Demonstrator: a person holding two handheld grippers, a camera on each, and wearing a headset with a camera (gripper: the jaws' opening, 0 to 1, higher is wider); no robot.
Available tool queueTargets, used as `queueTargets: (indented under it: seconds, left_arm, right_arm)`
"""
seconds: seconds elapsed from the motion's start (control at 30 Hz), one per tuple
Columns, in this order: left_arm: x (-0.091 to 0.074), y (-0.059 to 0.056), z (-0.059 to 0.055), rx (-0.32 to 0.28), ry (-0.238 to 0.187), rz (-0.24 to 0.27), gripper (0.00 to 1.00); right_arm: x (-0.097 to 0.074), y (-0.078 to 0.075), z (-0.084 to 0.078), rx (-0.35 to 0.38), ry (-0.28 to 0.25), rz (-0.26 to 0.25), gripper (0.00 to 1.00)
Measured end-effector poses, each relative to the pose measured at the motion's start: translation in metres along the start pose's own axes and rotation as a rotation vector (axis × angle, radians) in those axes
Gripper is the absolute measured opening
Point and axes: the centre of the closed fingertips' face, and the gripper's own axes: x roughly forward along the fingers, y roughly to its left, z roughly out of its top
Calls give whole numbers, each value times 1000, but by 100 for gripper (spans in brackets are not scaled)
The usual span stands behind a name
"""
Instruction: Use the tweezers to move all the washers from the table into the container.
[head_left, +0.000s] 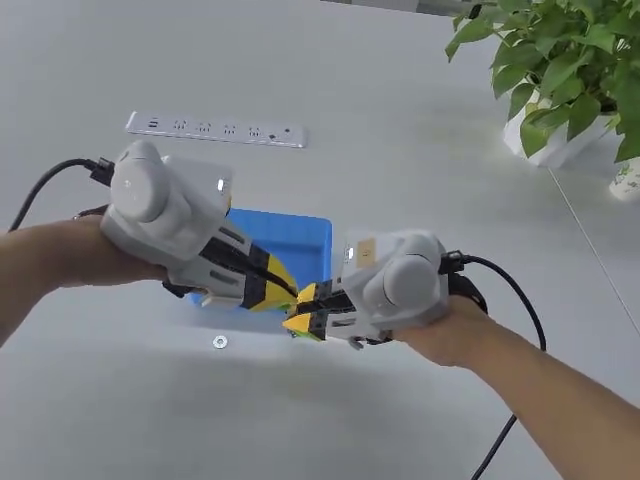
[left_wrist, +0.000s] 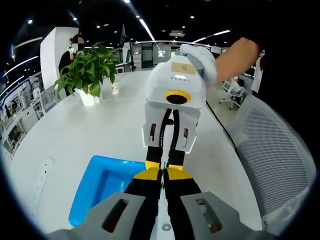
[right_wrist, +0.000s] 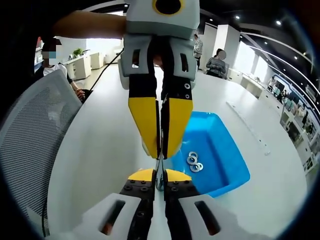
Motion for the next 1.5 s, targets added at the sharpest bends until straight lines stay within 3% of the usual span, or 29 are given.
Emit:
queueTargets:
  seconds: [0.5,0.77,1.03,1.5]
  left_arm:
    - [-15,-1,7,-49,-58,48,16]
    - [-27,-3,10,-92,-111,112,24]
    - [-40,-5,6,-117,-129,163,28]
    - [-68,-8,-9,-149,-106,249,43]
  right_arm:
    - [-1,2,-2,-9,17,-1,7]
    - [-8,5,-2,-11,20,1,7]
    - [-16,9,5,-14,20,5,7]
    - [-33,9,24,-16,10,0,7]
